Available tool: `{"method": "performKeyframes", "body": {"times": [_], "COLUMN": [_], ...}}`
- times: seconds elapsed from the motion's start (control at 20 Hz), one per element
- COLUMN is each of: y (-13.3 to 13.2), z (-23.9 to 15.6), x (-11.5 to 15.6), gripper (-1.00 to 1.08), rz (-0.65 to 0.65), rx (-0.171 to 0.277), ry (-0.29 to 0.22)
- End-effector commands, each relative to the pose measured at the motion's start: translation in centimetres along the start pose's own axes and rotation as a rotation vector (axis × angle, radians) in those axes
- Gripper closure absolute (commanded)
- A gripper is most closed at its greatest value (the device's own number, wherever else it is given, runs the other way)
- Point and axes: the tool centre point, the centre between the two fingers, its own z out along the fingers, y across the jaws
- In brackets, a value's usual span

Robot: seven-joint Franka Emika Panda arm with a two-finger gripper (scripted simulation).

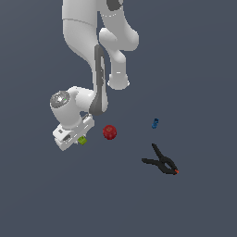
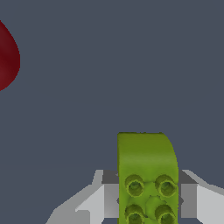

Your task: Pick up a designated object from a clutter of objects.

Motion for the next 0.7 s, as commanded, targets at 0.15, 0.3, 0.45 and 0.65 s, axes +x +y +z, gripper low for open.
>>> {"method": "performKeyframes", "body": {"times": [0.15, 0.3, 0.45, 0.65], "y": [-0.8, -1.4, -2.1, -3.2], "z": [-3.7, -6.4, -9.5, -14.1], "x": [0.8, 1.4, 2.1, 3.2], "gripper": [1.08, 1.08, 1.08, 1.08], "rz": [-0.001, -0.001, -0.001, -0.002], "rx": [-0.001, -0.001, -0.001, -0.001], "ry": [0.000, 0.000, -0.001, -0.001]}}
